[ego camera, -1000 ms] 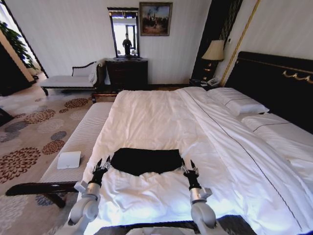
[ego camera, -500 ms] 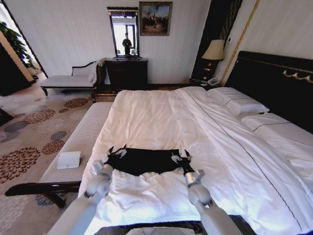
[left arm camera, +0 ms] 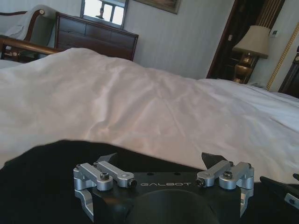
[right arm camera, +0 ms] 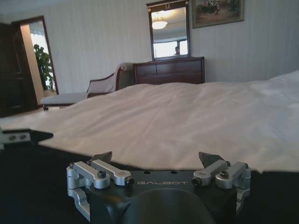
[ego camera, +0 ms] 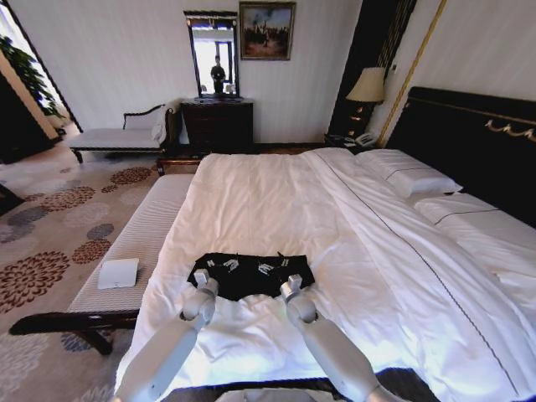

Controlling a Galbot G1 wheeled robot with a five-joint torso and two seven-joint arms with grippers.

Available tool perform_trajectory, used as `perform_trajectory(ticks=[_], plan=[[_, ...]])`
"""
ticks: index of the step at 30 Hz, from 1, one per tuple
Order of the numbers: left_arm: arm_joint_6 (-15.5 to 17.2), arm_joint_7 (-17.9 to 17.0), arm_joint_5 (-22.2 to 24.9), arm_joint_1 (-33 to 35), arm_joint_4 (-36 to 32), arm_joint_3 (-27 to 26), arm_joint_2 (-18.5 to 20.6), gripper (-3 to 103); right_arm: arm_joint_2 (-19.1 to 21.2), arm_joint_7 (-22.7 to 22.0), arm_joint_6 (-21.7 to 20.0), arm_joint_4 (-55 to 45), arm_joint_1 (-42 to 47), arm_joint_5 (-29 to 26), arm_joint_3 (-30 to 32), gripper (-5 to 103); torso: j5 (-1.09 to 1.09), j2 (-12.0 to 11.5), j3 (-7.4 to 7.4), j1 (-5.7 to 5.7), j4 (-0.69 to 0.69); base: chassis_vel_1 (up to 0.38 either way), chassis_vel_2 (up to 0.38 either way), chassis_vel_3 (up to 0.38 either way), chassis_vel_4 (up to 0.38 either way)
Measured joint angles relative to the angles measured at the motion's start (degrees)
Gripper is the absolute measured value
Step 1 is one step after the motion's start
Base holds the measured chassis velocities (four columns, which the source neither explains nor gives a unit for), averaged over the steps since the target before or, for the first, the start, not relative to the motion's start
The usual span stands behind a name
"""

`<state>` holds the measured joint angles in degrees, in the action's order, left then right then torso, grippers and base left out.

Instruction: Fold the clothes on the bed.

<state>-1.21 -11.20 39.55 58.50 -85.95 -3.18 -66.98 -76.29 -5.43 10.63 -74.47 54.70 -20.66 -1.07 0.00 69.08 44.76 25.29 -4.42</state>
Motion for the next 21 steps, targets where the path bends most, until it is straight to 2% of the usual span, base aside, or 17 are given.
perform_trajectory(ticks=[12, 21], plan=[[-2.29, 2.08, -1.2, 5.6, 0.6, -4.6, 0.11, 100, 0.0, 1.57, 2.74, -0.66, 6.77, 5.88, 2.92, 100, 0.0, 0.01, -0.01, -0.03, 0.0, 0.0, 0.0, 0.0, 0.0], [-2.94, 2.32, 0.51, 6.96, 0.47, -8.22, 1.87, 100, 0.55, 1.55, 3.39, -0.39, 7.33, 4.87, 7.36, 100, 0.0, 0.02, -0.01, -0.02, 0.01, 0.0, 0.0, 0.0, 0.0]])
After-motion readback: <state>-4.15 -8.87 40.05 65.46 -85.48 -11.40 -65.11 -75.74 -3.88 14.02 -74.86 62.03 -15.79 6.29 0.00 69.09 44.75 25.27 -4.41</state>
